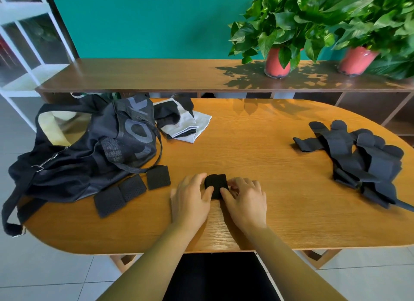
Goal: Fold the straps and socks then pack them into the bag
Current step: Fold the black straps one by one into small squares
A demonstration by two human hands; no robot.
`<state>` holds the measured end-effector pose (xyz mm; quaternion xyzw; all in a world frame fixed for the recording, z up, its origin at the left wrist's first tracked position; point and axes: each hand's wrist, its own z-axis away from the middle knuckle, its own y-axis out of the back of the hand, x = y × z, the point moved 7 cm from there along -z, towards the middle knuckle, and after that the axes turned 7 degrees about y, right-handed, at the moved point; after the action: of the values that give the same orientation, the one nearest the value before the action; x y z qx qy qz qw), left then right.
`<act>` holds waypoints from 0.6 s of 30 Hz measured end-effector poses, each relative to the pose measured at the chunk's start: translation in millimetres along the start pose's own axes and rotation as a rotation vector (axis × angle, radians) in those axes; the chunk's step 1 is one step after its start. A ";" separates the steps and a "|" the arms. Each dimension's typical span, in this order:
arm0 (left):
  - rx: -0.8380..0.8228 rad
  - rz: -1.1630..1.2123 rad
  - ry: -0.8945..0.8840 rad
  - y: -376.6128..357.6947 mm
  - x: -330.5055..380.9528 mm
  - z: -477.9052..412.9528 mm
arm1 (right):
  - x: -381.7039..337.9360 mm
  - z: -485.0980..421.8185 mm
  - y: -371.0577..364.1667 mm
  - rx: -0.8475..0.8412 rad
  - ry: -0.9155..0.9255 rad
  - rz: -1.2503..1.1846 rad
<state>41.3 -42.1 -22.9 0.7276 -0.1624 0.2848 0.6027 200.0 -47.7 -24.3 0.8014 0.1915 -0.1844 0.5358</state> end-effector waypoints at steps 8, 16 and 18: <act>-0.226 0.001 0.118 -10.4 -3.6 -8.4 | -15.4 2.5 -12.0 -0.120 -0.084 0.024; -0.050 0.318 0.185 29.7 -27.9 -10.0 | -44.8 4.4 -29.7 -0.148 -0.180 -0.219; 0.030 0.370 0.193 53.8 -37.2 -14.7 | -64.9 1.9 -33.4 -0.129 -0.177 -0.337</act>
<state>-22.3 -43.7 -1.7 0.6634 -0.2306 0.4615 0.5420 127.2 -44.8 -18.8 0.7028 0.2863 -0.3286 0.5622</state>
